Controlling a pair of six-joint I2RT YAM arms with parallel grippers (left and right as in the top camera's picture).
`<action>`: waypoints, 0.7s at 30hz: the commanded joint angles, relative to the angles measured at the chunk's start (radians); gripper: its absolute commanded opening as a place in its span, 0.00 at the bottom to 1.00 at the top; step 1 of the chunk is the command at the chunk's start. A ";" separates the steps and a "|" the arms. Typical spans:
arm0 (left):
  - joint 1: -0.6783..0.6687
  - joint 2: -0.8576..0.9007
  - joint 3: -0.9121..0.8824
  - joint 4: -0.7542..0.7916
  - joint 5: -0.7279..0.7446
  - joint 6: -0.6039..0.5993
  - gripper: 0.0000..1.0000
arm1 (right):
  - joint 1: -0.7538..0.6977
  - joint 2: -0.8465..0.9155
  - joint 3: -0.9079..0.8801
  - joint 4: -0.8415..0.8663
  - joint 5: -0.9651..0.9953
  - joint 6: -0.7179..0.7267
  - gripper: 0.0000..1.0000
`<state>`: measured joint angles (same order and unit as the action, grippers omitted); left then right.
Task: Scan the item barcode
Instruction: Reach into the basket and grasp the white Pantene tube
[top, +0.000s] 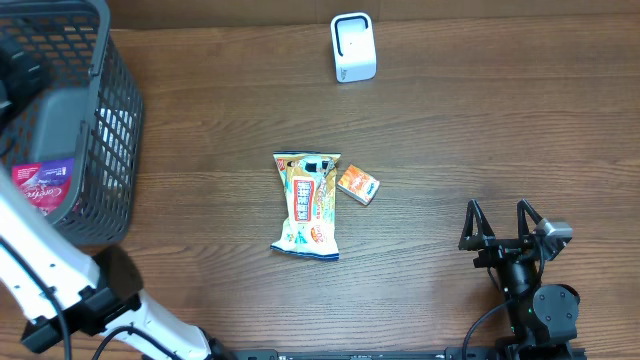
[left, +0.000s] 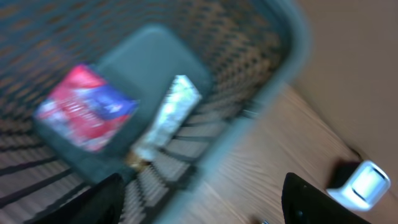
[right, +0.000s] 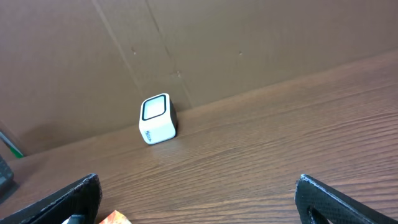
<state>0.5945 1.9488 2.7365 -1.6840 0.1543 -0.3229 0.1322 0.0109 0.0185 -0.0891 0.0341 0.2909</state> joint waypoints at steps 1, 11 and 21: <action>0.108 0.024 -0.091 0.001 0.019 -0.018 0.73 | -0.003 -0.008 -0.011 0.008 0.013 -0.004 1.00; 0.153 0.132 -0.344 0.192 0.023 0.077 0.66 | -0.003 -0.008 -0.011 0.008 0.013 -0.004 1.00; 0.097 0.339 -0.381 0.219 0.179 0.288 0.64 | -0.003 -0.008 -0.011 0.008 0.013 -0.004 1.00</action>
<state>0.7254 2.2288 2.3638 -1.4673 0.2451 -0.1520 0.1322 0.0109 0.0185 -0.0891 0.0341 0.2909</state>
